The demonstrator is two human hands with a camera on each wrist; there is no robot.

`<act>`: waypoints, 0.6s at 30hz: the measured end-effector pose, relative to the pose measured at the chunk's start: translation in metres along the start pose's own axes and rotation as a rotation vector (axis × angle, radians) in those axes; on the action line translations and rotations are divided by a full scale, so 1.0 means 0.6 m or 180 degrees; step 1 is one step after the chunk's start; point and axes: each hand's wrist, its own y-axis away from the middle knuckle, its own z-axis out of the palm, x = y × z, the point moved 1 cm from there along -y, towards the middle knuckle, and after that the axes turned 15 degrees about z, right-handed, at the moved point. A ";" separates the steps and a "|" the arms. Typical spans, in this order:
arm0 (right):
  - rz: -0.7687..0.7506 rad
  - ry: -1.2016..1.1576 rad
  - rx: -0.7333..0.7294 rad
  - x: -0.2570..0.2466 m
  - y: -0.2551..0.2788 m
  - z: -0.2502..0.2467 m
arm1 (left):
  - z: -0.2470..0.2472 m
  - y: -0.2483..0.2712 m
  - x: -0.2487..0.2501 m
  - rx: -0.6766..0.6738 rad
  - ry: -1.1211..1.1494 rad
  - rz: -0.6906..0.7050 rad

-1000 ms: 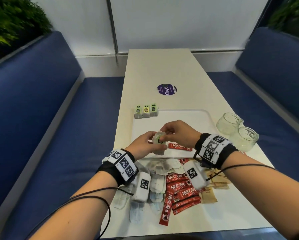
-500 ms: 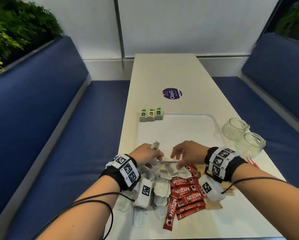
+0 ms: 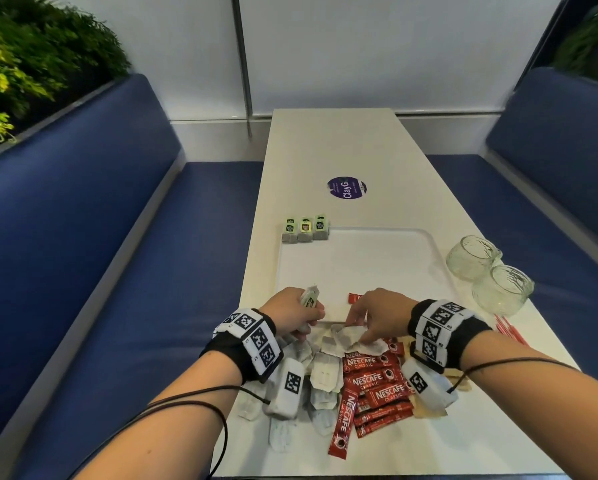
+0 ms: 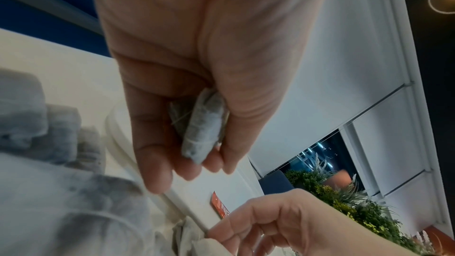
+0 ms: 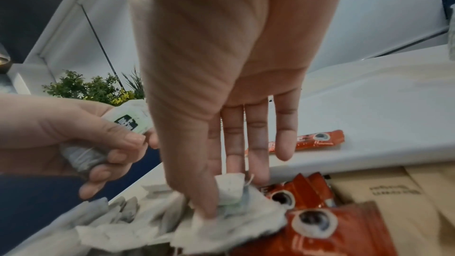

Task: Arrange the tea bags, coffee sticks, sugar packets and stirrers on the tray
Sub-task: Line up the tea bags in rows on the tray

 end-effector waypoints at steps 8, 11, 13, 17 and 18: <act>0.0032 -0.0364 0.0163 0.005 0.005 -0.016 | -0.003 -0.007 0.005 0.0033 -0.0230 0.0256; 0.0035 -0.0600 0.0249 0.005 0.005 -0.021 | -0.004 -0.008 0.001 -0.0133 -0.0562 0.0341; 0.0002 -0.0854 0.0202 0.001 0.008 -0.026 | 0.001 -0.008 0.001 -0.0290 -0.0803 0.0429; -0.0096 -0.1132 0.0103 -0.016 0.016 -0.034 | 0.023 -0.008 0.006 -0.0228 -0.0754 0.0748; -0.0107 -0.1201 0.0106 -0.018 0.016 -0.035 | 0.027 -0.010 0.006 -0.0154 -0.0775 0.0780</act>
